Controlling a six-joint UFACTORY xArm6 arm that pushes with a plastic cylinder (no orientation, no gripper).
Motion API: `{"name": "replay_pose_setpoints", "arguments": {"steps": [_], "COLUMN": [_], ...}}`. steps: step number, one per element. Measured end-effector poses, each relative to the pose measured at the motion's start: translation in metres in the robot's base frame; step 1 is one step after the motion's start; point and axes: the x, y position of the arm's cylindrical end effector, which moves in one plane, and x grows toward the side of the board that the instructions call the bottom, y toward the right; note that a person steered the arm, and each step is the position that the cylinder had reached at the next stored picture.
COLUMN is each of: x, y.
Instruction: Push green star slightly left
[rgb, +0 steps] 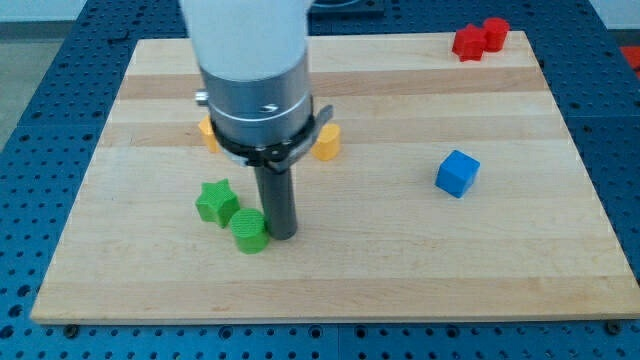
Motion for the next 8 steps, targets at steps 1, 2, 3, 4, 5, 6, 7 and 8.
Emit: {"name": "replay_pose_setpoints", "arguments": {"steps": [1, 2, 3, 4, 5, 6, 7, 8], "x": [0.0, -0.014, -0.042, -0.047, -0.046, -0.036, -0.034, -0.034], "y": [-0.02, -0.021, -0.022, -0.046, -0.076, -0.085, -0.085, -0.085]}}
